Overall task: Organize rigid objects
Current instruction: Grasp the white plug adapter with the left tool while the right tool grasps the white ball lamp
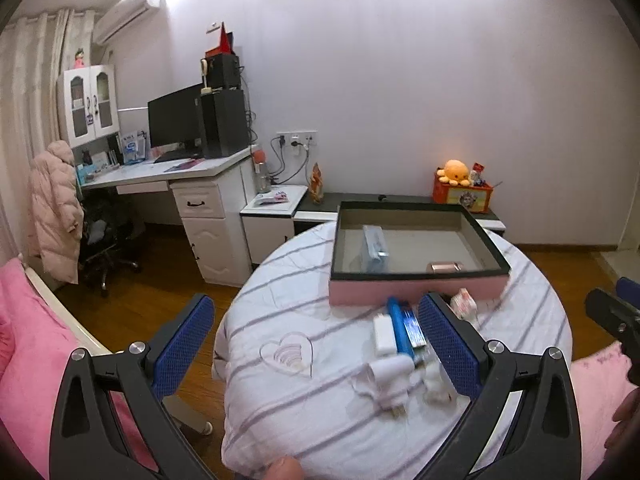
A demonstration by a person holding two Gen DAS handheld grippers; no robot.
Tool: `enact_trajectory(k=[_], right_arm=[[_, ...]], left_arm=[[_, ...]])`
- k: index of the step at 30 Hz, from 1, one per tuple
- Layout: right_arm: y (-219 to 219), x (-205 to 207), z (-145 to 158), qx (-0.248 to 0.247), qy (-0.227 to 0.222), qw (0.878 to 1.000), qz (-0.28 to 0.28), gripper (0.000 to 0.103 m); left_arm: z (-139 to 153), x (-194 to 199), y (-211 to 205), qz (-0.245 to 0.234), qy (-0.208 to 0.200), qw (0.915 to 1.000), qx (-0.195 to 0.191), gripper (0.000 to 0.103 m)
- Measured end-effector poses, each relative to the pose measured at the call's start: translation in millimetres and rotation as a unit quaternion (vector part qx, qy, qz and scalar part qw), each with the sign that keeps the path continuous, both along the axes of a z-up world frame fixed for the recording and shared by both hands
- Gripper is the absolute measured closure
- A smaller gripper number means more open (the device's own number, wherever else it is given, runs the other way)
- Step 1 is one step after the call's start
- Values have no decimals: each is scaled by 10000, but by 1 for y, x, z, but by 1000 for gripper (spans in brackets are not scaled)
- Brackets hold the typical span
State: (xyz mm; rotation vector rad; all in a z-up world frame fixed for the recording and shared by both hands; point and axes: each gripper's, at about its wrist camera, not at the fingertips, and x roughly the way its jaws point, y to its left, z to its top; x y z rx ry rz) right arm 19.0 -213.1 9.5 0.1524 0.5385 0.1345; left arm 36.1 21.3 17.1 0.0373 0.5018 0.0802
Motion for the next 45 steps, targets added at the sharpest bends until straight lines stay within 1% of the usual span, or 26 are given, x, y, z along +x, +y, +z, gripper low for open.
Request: enact_trajectory(k=[5,10,14,20,24,27,31,36,38,39,41,42,43,45], right_arm=[[0,-16,-18,46,130,9999,-23,0],[3,-16,-23,14,171,9999,-14,0],[6,-13,-29,-102,268,9996,3,0],[20,1,-53,-300,526,9978,264,0],[31,10,-73,-407,694,9955,509,0],[38,17,-85,-519,822,9931,655,0],[40,22,-95,-534,910,9915,757,0],[38,29,-98,-529,952,9911,766,2],[40,33,-99,-513,965,9908,793,3],[43,36,-99,-490,965,9906,838,4],[50,41,-101,-460,969,9898,937,6],[53,43,-102,-451,978,9894,974,7],[56,45,-103,-445,986,9890,1011,8],[63,50,-105,-425,985,9884,1078,11]], left_arm=[[-10,-15,1,-60,92,9999,-11,0],[-20,-12,4,-52,249,9997,-63,0],[-35,-8,5,-106,433,9989,-119,0],[-68,9,-2,-278,819,9961,-180,0],[-96,22,-10,-430,1125,9924,-241,0],[-116,33,-15,-528,1359,9886,-364,0],[-131,49,-17,-614,1513,9852,-521,0],[-143,69,-12,-569,1598,9832,-680,0],[-149,74,-8,-618,1679,9805,-815,4],[-152,75,-7,-619,1713,9796,-854,7],[-154,75,-4,-556,1679,9809,-811,13],[-154,75,-2,-518,1661,9815,-803,19],[-153,75,2,-458,1640,9821,-803,28],[-152,77,7,-376,1624,9827,-809,38]])
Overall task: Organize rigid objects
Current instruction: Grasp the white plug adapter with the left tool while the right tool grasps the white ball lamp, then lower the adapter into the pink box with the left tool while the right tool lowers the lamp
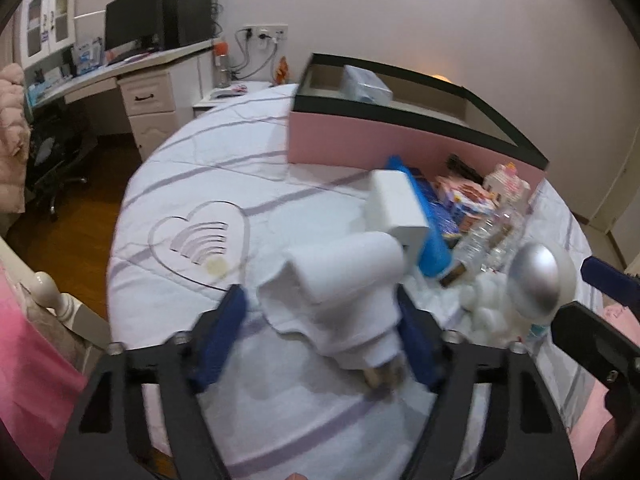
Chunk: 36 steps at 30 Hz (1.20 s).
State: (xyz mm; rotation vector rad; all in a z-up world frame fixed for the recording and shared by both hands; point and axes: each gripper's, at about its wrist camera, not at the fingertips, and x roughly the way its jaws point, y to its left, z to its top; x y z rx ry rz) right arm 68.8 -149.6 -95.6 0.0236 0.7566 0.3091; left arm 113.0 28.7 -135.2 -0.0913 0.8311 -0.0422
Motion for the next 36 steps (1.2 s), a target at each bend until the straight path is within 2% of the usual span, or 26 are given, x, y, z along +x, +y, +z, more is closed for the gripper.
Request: enact_trajectory(k=[5,8,10,12,22,27,32,36], right_arm=[[13,12,-10,-50,65,9999,69,21],[23,15,-13,-280,-54,9996,84,27],[30,16,-16,-455,-87,9988,138,38],[31,17,-19,-437,5,9989,184,57],[9,6,-3,132,-93,9998,135,57],[6,4,8,228,-166,9995,147,57],[0,8,25,287,-281,9990,178,57],[-7,18,50,283,-484,9982,212,57]], left_arm=[[-1,6,9,-9,-4,9999,-104,38],[-2,5,9,-29,-35,9999,-125,38],[-1,4,12,-39,-51,9997,-239,38],[-1,3,16,-69,-55,9995,-301,38],[10,-7,18,-122,-214,9993,-288,39],[22,-13,19,-142,-323,9990,-257,38],[41,-11,16,-208,-450,9986,-192,39],[67,-2,9,-319,-667,9972,-117,39]])
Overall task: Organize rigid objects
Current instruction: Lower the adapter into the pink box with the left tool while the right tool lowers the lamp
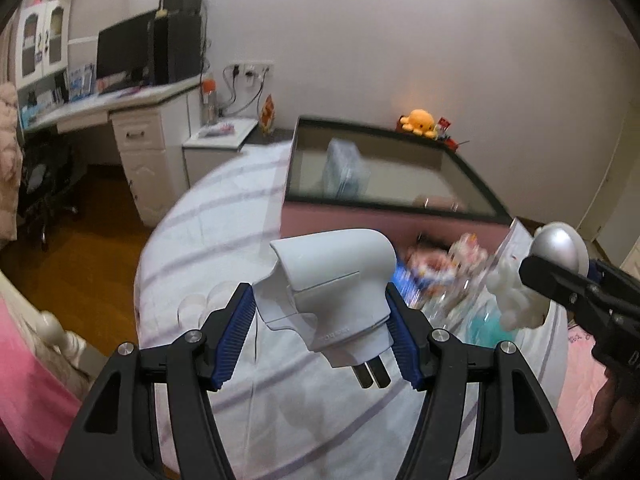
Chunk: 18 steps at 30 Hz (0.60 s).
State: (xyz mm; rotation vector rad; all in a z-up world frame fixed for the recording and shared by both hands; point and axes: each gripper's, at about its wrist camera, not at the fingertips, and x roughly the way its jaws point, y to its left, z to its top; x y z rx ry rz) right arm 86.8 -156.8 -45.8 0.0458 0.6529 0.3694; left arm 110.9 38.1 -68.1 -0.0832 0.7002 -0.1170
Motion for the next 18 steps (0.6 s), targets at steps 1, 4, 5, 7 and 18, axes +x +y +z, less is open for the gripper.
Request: enact_trajectory(k=[1,4,5,7,18], right_arm=[[-3,5,9,-8,-74,10000,0,57],[-10,22,31,-40,-247,9997,-14,57],[-12,30,37,-34,-269,9996,-8,57],[-17,50,49,-37,-301,9995,-23,57],[-38,170,47,-134,198,9995,-212,57]], left_arm=[[8,3,-2,-44,-74,10000,10,39],[33,19,-10,-161,-294,9994,61,39],[41,27,-14,-211,-364,9991,81,38],[50,42,-18,-296,-417,9987,67,38],[47,166,-57,-589,-99,9981,151,38]])
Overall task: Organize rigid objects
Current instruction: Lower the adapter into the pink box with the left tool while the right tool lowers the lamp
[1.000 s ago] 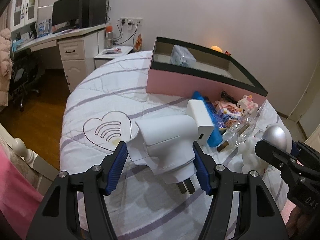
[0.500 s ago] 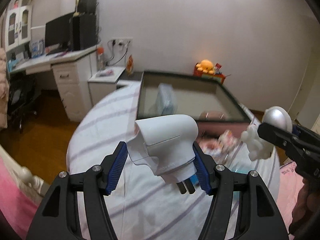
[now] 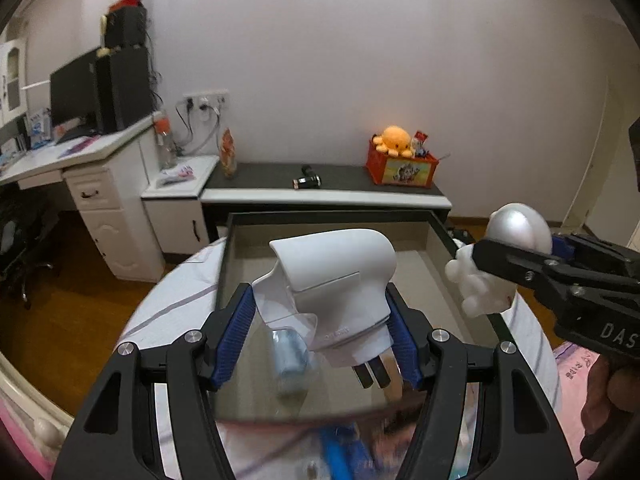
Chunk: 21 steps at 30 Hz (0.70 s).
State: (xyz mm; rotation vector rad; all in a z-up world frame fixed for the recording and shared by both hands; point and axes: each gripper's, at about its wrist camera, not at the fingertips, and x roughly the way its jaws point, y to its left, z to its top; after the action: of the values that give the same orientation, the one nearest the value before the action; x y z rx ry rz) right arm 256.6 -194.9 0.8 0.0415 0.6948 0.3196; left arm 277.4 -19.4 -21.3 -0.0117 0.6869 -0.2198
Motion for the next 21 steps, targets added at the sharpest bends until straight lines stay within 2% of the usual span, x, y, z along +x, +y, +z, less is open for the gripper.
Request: enact_trajectory(k=[5,11,14,16,19,20,21], right_arm=[[-16,50,-40,160,631,9978,-128,57],[-25,78,-74,146,1070,9940,-172,57],[-25,81,-82,69,1171,9929,-206,57],[-26,80,-83,67,1201,9924,-246,57],[-28,79,-85,126,1266,9916,-253,56],[-28,79,-85,124,1270,9915,-254,50],[-28,77,-84,88,1263,9915,-294,39]], left_arm=[[-30,41,-20,-106,421,9990,86,38],[-46,58,-33,-123,535,9977,400,38],[-47,60,-35,-101,542,9968,582,27],[-46,59,-33,-10,491,9966,656,13],[-40,55,-27,70,335,9970,691,5],[-36,52,-24,108,275,9971,703,4],[-35,50,-22,126,251,9972,698,4]])
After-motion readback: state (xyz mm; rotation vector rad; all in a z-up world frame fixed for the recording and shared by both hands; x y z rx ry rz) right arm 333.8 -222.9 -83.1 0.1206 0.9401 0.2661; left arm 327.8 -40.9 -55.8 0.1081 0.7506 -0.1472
